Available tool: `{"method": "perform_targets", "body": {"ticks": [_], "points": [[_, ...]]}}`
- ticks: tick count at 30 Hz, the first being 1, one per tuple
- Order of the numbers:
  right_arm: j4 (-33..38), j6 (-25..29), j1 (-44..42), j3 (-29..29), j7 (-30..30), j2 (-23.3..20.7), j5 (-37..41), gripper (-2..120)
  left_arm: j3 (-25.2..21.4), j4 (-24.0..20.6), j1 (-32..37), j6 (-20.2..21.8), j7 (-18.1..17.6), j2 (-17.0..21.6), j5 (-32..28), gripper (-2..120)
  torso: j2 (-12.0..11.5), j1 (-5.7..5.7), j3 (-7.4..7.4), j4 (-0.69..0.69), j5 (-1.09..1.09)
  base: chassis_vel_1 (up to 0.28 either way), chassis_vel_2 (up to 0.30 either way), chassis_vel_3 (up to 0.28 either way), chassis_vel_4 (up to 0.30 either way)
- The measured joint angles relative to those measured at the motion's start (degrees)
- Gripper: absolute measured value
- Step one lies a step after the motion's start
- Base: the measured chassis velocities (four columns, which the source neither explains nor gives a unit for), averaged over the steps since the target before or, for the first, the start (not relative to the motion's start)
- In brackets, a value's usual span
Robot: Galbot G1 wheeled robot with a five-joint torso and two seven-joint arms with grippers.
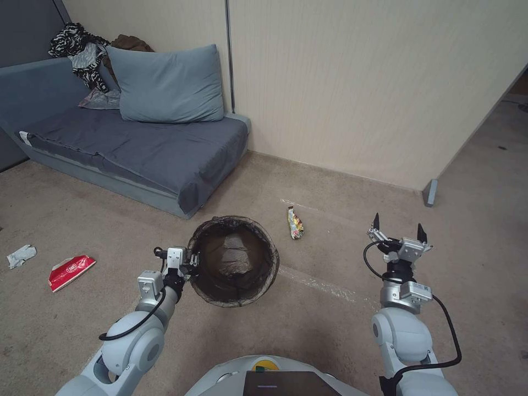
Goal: Pick up the trash bin, then pick up the garbage from the floor and place it into the trash bin.
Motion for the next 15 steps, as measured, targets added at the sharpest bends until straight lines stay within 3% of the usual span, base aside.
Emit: {"method": "perform_targets", "body": {"ticks": [15], "points": [[-0.01, 0.3, -0.01, -0.08, -0.01, 1.59, -1.57, 100, 1.84, 1.55, 1.29, -0.64, -0.94, -2.98, 1.67, 2, 0.0, 0.0, 0.0, 0.0, 0.0, 0.0, 0.0, 0.0, 0.0]]}}
